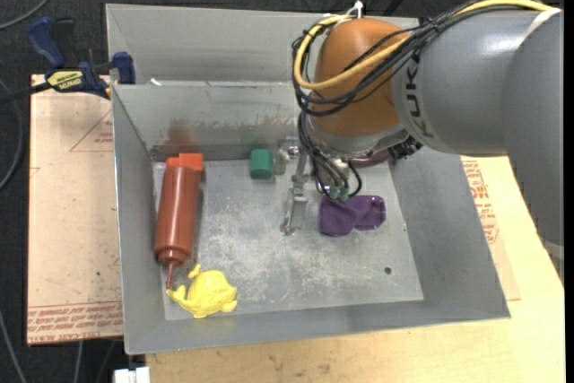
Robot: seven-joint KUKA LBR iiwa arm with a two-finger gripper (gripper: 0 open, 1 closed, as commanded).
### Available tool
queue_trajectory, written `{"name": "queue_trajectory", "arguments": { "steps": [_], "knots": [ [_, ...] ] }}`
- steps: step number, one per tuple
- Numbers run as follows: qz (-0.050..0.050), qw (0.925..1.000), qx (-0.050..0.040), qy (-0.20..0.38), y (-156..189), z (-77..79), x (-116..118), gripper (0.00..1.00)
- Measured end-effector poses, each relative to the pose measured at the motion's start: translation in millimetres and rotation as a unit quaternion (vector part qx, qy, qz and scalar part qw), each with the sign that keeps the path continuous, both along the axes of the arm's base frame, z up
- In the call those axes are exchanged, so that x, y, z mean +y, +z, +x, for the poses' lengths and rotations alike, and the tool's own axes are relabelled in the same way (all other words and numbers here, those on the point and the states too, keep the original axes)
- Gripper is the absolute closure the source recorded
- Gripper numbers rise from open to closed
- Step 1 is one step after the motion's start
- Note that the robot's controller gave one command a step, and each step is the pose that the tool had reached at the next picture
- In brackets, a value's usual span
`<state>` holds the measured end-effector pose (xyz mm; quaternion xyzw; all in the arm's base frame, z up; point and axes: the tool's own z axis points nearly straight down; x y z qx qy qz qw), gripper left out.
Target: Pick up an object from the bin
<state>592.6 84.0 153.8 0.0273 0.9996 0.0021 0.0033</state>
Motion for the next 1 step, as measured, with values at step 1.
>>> {"name": "queue_trajectory", "arguments": {
  "steps": [1],
  "knots": [
    [-0.002,0.9996,0.0026,0.027,-25.7,13.0,-23.0,0.00]
  ]
}}
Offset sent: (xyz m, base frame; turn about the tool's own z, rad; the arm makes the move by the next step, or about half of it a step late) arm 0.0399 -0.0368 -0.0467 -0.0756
